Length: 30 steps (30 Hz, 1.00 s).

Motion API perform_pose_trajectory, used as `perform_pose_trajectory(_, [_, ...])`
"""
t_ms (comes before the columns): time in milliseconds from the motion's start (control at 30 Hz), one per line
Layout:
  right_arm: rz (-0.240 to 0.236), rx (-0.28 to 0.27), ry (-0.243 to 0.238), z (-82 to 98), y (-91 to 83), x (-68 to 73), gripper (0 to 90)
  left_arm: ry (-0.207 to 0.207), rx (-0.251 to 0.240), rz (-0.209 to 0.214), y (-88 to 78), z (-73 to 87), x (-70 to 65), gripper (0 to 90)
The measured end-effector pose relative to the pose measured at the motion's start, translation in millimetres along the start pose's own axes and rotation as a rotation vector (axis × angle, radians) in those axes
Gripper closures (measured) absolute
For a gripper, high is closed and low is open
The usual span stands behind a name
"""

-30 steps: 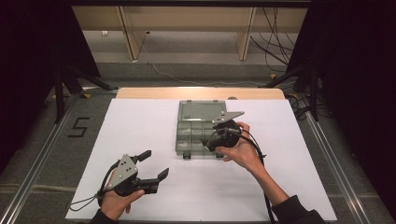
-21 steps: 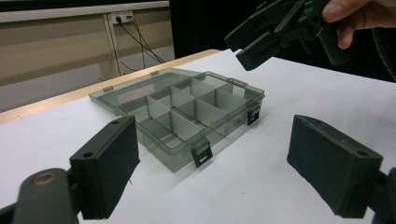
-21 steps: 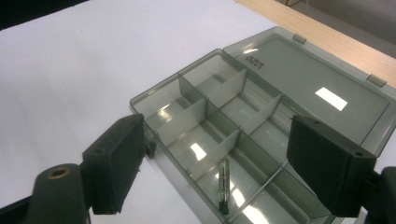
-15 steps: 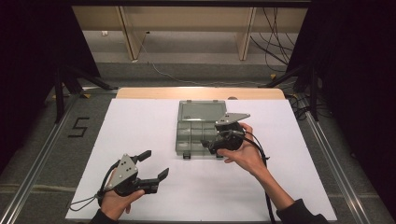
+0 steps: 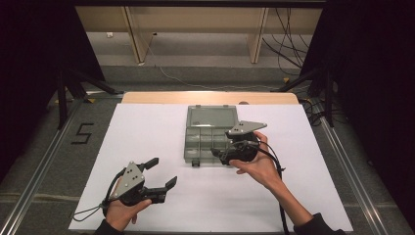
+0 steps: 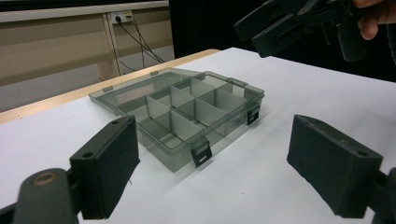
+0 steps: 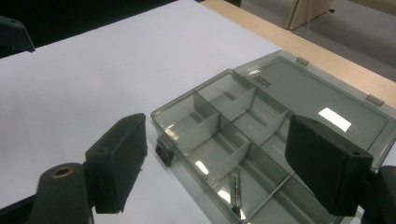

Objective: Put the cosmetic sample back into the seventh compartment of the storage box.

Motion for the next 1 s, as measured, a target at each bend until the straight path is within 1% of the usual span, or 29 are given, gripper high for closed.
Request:
perform_pose_trajectory(33, [0.000, -0.003, -0.002, 0.0, -0.5, 0.2, 22.1, 0.000, 0.000, 0.001, 0.0, 0.1, -0.1, 15.7])
perform_pose_trajectory(67, [-0.002, -0.020, -0.002, -0.6, -2.3, 1.1, 22.5, 0.000, 0.000, 0.000, 0.0, 0.1, 0.0, 15.7])
perform_pose_trajectory(167, [-0.003, -0.030, -0.001, -0.5, -3.9, 2.2, 22.5, 0.000, 0.000, 0.000, -0.1, 0.1, 0.0, 15.7])
perform_pose_trajectory(200, [-0.018, -0.049, 0.002, -1.0, -5.4, 4.7, 22.8, -0.001, -0.001, 0.001, 0.0, 0.0, 0.0, 15.7])
perform_pose_trajectory(300, [-0.015, -0.054, 0.000, -0.4, -8.2, 5.9, 22.8, 0.001, 0.000, 0.000, 0.1, 0.2, 0.3, 15.7])
perform_pose_trajectory(333, [-0.020, -0.069, -0.003, -0.3, -9.2, 8.2, 22.9, 0.003, 0.013, -0.001, -0.9, 0.9, 0.3, 15.7])
perform_pose_trajectory(400, [-0.028, -0.072, -0.006, 0.7, -10.9, 10.4, 22.8, 0.000, 0.001, 0.000, 0.1, 0.1, 0.0, 15.7])
perform_pose_trajectory(433, [-0.024, -0.081, -0.007, 0.7, -11.2, 11.0, 22.7, 0.000, 0.001, 0.000, 0.1, 0.1, 0.0, 15.7])
perform_pose_trajectory(500, [-0.024, -0.081, -0.011, 1.2, -11.9, 11.4, 22.3, 0.000, 0.001, 0.000, 0.1, 0.1, 0.0, 15.7])
perform_pose_trajectory(567, [-0.033, -0.082, -0.008, 2.2, -13.7, 13.3, 22.1, 0.000, 0.000, 0.001, 0.1, 0.1, -0.1, 15.7])
perform_pose_trajectory(600, [-0.036, -0.097, -0.012, 1.4, -15.0, 14.2, 21.8, 0.001, 0.004, 0.000, -0.2, 0.3, 0.1, 15.7])
perform_pose_trajectory(700, [-0.040, -0.093, -0.007, 2.0, -17.6, 15.8, 21.7, 0.002, 0.011, 0.000, -0.8, 0.8, 0.2, 15.7])
perform_pose_trajectory(733, [-0.034, -0.113, -0.014, 1.3, -18.0, 16.4, 21.7, 0.003, 0.012, -0.001, -0.8, 0.8, 0.1, 15.7])
perform_pose_trajectory(767, [-0.047, -0.112, -0.007, 1.9, -18.6, 18.5, 21.6, 0.003, 0.012, -0.001, -0.8, 0.8, 0.1, 15.7])
perform_pose_trajectory(800, [-0.048, -0.113, -0.005, 2.3, -19.2, 19.0, 21.6, -0.001, 0.001, 0.001, 0.1, 0.2, -0.2, 15.7])
perform_pose_trajectory(833, [-0.042, -0.115, -0.013, 2.7, -20.2, 18.5, 21.5, 0.000, 0.001, 0.001, 0.0, 0.1, -0.2, 15.7])
perform_pose_trajectory(867, [-0.048, -0.116, -0.006, 3.4, -20.2, 19.8, 21.5, 0.000, 0.001, 0.001, 0.0, 0.1, 0.0, 15.7])
perform_pose_trajectory(933, [-0.039, -0.123, -0.008, 3.9, -22.3, 19.5, 21.5, 0.003, 0.014, -0.001, -0.9, 0.8, 0.1, 15.7])
perform_pose_trajectory(967, [-0.051, -0.135, -0.007, 3.8, -22.5, 20.4, 21.5, 0.003, 0.014, -0.001, -0.9, 0.8, 0.1, 15.7])
perform_pose_trajectory(1000, [-0.044, -0.137, -0.012, 4.2, -23.6, 19.6, 21.5, 0.003, 0.014, 0.001, -0.8, 0.9, -0.3, 15.7])
Point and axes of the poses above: each handheld gripper's, and its own axes: y roughly forward along the jaws, z roughly out of its underside, x roughly to its left, the point moved 9 cm from there along y, roughly forward along the jaws, and after that the axes turned 3 degrees about -z, right-handed, at the moved point
